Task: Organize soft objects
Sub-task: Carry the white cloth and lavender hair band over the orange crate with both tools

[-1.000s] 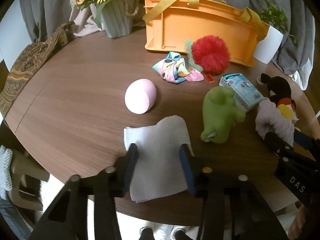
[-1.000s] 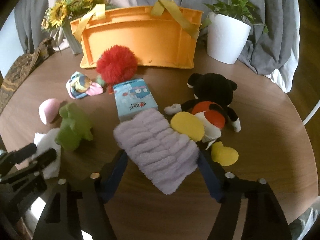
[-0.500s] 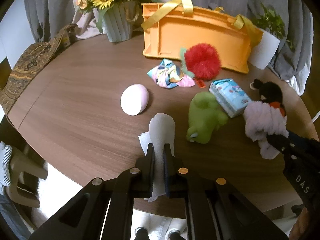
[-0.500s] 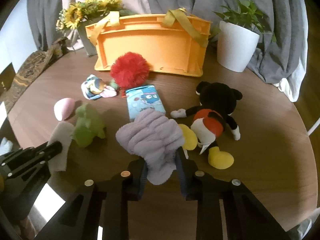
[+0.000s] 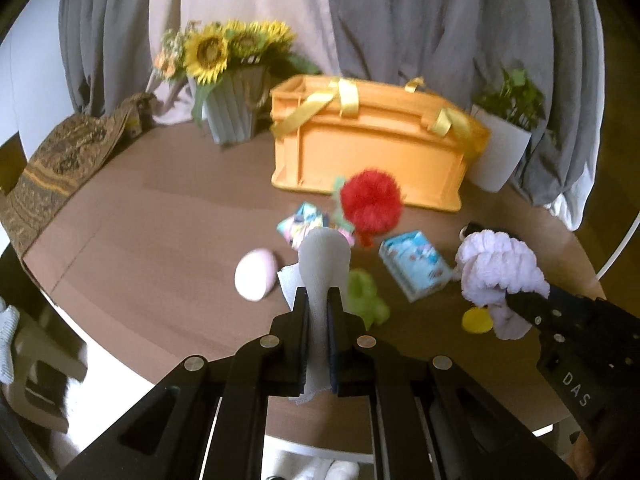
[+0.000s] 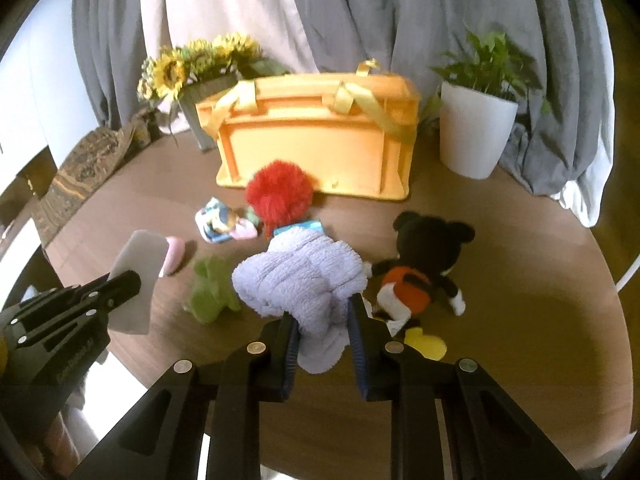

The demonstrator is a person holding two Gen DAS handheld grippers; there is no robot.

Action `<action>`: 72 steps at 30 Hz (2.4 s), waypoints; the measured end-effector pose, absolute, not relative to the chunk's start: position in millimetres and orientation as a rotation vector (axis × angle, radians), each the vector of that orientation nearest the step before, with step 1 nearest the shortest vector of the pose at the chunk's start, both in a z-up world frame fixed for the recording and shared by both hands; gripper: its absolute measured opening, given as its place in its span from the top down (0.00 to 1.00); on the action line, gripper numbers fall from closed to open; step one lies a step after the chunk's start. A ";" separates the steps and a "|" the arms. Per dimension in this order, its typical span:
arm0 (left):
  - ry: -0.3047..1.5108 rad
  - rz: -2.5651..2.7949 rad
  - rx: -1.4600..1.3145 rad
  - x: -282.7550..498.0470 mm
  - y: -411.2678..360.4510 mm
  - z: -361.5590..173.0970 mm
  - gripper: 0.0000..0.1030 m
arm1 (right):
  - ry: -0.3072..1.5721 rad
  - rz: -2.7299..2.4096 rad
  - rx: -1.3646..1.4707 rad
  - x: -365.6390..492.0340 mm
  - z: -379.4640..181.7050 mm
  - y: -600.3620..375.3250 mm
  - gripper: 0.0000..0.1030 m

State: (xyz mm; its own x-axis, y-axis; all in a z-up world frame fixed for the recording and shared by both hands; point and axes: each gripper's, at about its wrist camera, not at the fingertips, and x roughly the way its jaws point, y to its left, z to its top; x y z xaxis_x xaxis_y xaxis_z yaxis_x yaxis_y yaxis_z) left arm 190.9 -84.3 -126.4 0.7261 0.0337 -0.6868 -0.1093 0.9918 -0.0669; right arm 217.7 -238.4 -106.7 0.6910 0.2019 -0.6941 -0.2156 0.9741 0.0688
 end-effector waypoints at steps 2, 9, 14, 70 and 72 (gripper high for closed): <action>0.728 0.067 -0.102 193.0 -84.2 -116.2 0.91 | 0.759 0.232 -0.005 218.1 -99.4 -239.0 0.77; 0.645 0.028 -0.070 205.8 -76.0 -84.3 0.91 | 0.691 0.196 0.019 226.2 -71.7 -234.8 0.77; 0.592 -0.009 -0.060 217.0 -64.7 -61.6 0.91 | 0.647 0.176 0.046 235.5 -51.5 -226.8 0.77; 0.534 -0.240 0.062 458.3 -51.0 -26.0 0.90 | 0.615 0.001 0.079 447.1 0.6 -189.1 0.76; 0.561 -0.240 0.069 463.9 -51.9 -33.9 0.90 | 0.649 0.010 0.086 454.1 -7.5 -189.8 0.76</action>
